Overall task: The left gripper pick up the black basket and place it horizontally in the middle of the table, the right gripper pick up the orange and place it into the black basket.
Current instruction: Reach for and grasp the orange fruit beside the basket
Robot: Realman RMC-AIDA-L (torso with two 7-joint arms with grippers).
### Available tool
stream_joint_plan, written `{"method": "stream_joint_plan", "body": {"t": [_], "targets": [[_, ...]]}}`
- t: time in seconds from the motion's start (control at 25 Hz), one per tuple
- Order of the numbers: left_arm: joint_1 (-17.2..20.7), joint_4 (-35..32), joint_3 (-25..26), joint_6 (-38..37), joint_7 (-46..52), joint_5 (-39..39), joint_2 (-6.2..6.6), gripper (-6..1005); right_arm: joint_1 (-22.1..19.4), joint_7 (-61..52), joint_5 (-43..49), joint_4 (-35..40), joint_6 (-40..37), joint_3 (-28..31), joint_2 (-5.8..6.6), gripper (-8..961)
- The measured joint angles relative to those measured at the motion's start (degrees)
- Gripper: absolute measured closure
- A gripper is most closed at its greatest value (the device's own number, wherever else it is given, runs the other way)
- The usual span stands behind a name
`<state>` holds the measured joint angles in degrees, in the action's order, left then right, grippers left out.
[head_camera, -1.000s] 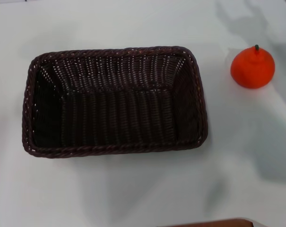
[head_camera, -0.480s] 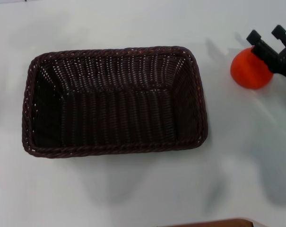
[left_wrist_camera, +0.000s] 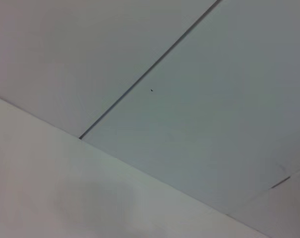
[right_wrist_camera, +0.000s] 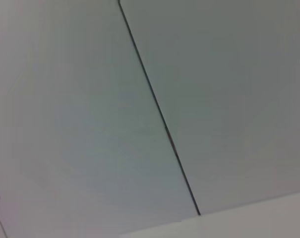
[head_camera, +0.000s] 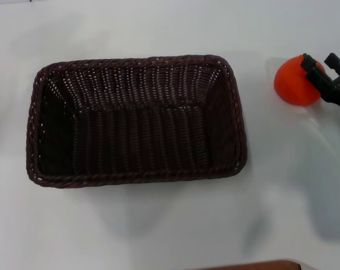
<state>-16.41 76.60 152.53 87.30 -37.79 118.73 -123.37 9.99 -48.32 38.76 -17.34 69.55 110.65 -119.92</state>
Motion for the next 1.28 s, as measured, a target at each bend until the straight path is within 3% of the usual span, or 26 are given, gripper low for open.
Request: {"method": "stream_joint_plan", "body": {"t": [0.08, 0.28, 0.92, 1.16, 1.24, 1.28], "targets": [[-0.25, -0.29, -0.32, -0.03, -0.13, -0.01, -0.11, 376, 0.44, -0.04, 0.00, 0.05, -1.21, -0.04, -0.03, 133], [-0.71, -1.16, -0.59, 0.14, -0.15, -0.57, -0.27, 377, 1.74, -0.31, 0.03, 0.11, -1.84, -0.29, 0.03, 302], [-0.86, -3.90, -0.59, 0.51, -0.18, -2.85, -0.32, 379, 2.97, -0.39, 0.41, -0.06, -5.05, -2.40, 0.50, 332], [-1.18, -5.75, -0.66, 0.51, -0.18, -3.00, -0.17, 380, 2.84, -0.42, 0.51, -0.02, -4.88, -2.45, 0.51, 547], [-1.20, -6.05, -0.66, 0.51, -0.18, -3.04, -0.08, 380, 2.81, -0.57, 0.53, -0.01, -4.55, -2.46, 0.51, 780], [-1.23, -6.17, -0.66, 0.51, -0.18, -3.10, -0.05, 380, 2.78, -0.81, 0.53, -0.01, -4.24, -2.46, 0.50, 795]]}}
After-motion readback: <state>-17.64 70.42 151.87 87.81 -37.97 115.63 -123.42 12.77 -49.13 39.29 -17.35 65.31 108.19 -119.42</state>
